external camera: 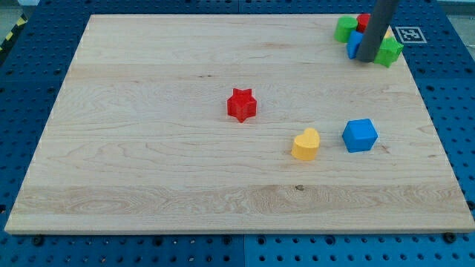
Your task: Move the red star towards the green star
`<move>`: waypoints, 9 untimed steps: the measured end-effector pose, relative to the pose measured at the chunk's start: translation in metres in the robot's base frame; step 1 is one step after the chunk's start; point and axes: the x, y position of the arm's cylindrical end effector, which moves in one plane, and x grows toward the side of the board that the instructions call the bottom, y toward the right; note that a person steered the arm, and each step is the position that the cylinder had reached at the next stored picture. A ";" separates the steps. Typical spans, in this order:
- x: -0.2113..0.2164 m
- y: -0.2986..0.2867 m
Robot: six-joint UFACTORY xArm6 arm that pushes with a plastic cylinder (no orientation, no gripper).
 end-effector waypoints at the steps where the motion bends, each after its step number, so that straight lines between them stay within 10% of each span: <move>1: -0.004 -0.001; 4: 0.012 -0.017; 9: 0.126 -0.283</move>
